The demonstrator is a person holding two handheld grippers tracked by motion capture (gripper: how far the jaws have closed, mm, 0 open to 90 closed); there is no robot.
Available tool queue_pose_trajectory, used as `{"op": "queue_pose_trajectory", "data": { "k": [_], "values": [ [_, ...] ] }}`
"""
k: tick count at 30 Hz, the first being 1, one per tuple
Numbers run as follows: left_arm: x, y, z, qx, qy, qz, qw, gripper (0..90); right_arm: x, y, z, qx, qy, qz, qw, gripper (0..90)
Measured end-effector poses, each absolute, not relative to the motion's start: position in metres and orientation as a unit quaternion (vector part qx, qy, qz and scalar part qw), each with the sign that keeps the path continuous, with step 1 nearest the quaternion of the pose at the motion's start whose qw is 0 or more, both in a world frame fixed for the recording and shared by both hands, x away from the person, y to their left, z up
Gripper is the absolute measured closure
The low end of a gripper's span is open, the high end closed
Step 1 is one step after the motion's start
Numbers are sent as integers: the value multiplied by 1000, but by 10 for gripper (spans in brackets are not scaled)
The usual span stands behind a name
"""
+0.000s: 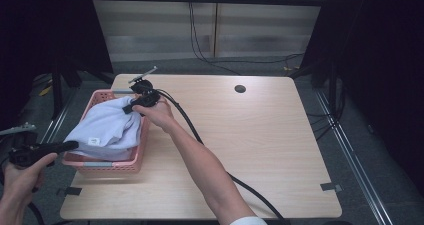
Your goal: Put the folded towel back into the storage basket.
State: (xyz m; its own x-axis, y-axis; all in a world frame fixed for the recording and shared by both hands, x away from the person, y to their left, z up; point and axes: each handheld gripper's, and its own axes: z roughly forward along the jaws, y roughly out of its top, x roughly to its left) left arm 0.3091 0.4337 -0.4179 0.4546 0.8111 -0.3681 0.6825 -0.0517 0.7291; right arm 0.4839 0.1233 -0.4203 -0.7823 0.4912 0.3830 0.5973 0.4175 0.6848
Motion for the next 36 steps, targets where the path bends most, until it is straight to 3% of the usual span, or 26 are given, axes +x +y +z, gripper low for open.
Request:
{"op": "queue_pose_trajectory", "data": {
  "k": [10, 13, 19, 33, 36],
  "values": [
    [309, 428, -430, 735, 520, 72, 429, 762, 484, 133, -442, -337, -842, -418, 55, 718],
    [309, 422, -433, 741, 526, 77, 411, 696, 486, 134, -448, -337, -846, -410, 48, 690],
    [298, 411, -422, 743, 525, 102, 403, 469, 487, 129, -449, -333, -843, -421, 29, 412],
    [297, 369, -408, 742, 498, 114, 434, 432, 476, 82, -417, -303, -829, -470, 3, 370],
    [296, 353, -404, 749, 481, 119, 439, 468, 467, 65, -409, -294, -827, -479, -4, 366]
  ]
}}
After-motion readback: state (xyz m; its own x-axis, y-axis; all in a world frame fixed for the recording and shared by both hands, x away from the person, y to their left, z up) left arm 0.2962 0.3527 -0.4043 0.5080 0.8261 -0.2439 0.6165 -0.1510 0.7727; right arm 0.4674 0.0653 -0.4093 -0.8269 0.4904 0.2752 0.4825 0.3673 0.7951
